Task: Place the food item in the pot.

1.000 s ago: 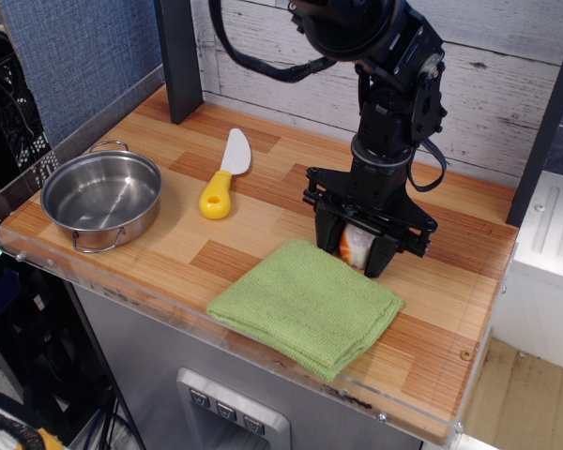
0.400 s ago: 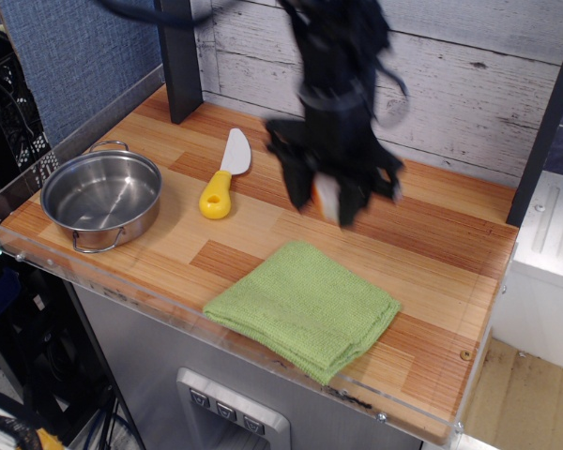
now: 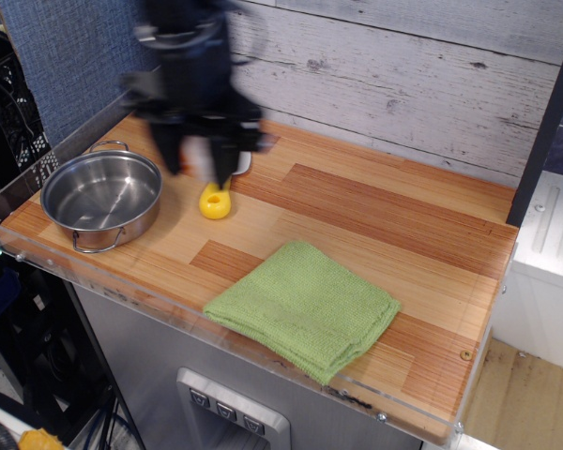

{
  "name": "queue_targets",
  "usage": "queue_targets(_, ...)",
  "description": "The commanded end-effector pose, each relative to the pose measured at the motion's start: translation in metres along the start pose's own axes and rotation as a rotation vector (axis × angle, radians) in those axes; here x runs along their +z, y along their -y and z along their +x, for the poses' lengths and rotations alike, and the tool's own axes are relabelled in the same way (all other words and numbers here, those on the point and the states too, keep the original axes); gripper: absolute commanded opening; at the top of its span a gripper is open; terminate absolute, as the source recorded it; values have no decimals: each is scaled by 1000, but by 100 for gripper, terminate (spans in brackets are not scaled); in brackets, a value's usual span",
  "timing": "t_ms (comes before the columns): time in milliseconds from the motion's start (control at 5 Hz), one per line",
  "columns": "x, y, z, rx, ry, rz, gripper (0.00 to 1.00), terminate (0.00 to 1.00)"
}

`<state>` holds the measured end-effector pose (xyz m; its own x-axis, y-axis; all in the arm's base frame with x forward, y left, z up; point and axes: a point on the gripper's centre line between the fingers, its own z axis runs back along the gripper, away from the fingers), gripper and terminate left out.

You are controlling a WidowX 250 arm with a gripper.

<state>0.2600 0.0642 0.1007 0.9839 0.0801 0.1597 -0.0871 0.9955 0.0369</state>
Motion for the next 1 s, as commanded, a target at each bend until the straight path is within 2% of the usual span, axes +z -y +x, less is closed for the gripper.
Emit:
queue_targets(0,-20,-67,-21,74,-73,144,0,0)
queue_targets(400,-38,-109,-17,130,-97,163,0,0)
queue_targets(800,-60,-127,-15,158,-152,168,0,0)
